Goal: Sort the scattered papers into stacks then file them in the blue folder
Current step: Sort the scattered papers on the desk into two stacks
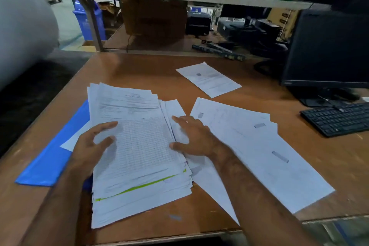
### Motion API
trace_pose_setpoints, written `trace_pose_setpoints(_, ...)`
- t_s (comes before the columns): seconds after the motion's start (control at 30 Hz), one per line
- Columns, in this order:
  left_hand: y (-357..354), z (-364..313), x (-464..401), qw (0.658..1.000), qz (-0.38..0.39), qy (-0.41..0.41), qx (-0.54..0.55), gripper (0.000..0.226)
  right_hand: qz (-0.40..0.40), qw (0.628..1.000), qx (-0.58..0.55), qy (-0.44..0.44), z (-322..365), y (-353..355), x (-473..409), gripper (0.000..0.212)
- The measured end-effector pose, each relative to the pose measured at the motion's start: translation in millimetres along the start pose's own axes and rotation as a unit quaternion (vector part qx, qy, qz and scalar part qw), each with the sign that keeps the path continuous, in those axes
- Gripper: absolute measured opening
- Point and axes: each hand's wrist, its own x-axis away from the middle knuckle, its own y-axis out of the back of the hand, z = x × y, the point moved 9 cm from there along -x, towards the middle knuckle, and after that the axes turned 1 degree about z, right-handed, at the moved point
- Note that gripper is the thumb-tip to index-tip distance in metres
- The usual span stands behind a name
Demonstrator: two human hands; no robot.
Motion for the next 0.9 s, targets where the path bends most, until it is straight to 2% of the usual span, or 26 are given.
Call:
trace_pose_setpoints(0.07, 1.0, 1.3, -1.0, 1.000, -0.005, -0.004, -0.007, 0.035, 0.025, 0.996, 0.068, -0.050, -28.4, 8.1, 16.6, 0.090)
trace_pose_setpoints(0.23, 1.9, 0.3, 1.5, 1.000, -0.013, -0.017, -0.001, 0.034, -0.043, 0.974, 0.087, -0.207, -81.8, 8.4, 63.7, 0.095)
trace_pose_setpoints(0.37, 5.6, -0.8, 4.4, 0.999, -0.007, 0.009, 0.031, 0.041, -0.090, 0.967, 0.104, -0.217, -81.5, -3.9, 51.1, 0.090)
trace_pose_setpoints(0.47, 13.2, -6.0, 8.2, 0.998, -0.013, 0.024, 0.052, 0.045, -0.089, 0.962, 0.101, -0.237, -91.7, -0.8, 28.1, 0.087)
trace_pose_setpoints(0.63, 55.4, -7.5, 16.8, 0.988, -0.075, 0.035, 0.128, 0.048, -0.090, 0.955, 0.117, -0.257, -94.5, 5.8, 6.5, 0.060)
trace_pose_setpoints(0.7, 77.5, -6.7, 19.4, 0.983, -0.101, 0.045, 0.148, 0.048, -0.120, 0.960, 0.128, -0.217, -69.9, 11.4, -6.1, 0.057)
trace_pose_setpoints(0.77, 92.9, -8.8, 21.8, 0.981, -0.122, 0.045, 0.141, 0.049, -0.137, 0.980, 0.108, -0.092, -21.0, 6.5, -20.0, 0.056)
trace_pose_setpoints(0.83, 101.4, -9.0, 24.9, 0.980, -0.140, 0.048, 0.134, 0.050, -0.086, 0.993, 0.076, 0.037, 31.7, -16.6, -25.6, 0.057)
trace_pose_setpoints(0.9, 105.7, -5.0, 27.2, 0.978, -0.147, 0.058, 0.137, 0.051, -0.011, 0.992, 0.086, 0.089, 60.1, -46.8, -29.6, 0.055)
